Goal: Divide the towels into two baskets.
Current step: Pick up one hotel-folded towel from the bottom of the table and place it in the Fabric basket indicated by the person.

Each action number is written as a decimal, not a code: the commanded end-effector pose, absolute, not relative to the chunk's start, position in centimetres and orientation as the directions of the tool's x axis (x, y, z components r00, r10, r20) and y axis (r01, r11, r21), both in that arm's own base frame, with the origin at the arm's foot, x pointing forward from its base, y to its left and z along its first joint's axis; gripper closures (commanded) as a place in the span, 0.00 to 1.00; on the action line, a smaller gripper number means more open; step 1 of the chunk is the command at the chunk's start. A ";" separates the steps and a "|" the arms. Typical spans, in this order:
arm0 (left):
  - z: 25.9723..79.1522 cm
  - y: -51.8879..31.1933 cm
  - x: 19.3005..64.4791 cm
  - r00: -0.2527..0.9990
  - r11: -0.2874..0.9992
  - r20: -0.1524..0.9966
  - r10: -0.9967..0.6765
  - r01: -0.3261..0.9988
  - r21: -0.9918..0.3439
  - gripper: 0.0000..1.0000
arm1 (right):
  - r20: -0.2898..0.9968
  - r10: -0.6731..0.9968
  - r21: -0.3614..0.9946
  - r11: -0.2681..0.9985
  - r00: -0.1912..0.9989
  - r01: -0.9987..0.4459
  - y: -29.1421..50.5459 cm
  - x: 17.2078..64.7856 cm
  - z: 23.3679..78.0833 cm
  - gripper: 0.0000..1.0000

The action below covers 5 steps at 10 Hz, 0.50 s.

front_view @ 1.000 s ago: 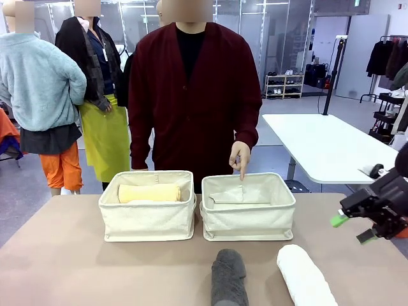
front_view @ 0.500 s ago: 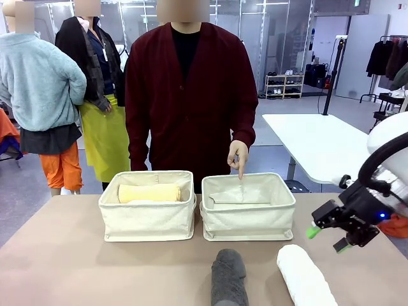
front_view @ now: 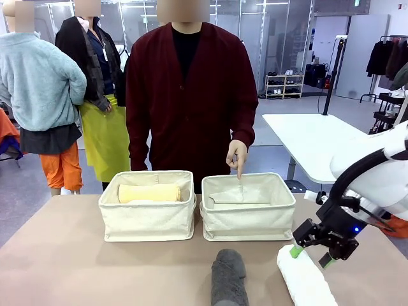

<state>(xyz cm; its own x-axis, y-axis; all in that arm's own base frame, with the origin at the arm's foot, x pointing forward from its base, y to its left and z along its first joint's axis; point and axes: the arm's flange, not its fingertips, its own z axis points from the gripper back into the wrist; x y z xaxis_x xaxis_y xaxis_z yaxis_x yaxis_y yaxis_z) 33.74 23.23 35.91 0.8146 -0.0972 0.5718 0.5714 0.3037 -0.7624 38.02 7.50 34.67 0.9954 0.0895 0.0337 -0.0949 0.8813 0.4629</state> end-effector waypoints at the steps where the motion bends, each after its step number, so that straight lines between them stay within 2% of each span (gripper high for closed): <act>1: 36.2 23.4 33.3 0.812 0.309 0.573 -0.111 0.576 -0.757 0.00 | 0.030 0.092 0.377 0.921 0.995 -0.096 8.9 33.0 31.9 0.00; 5: 36.2 23.4 33.3 0.812 0.309 0.573 -0.111 0.576 -0.757 0.00 | 0.024 0.140 0.348 0.927 0.990 -0.140 10.8 32.2 30.1 0.00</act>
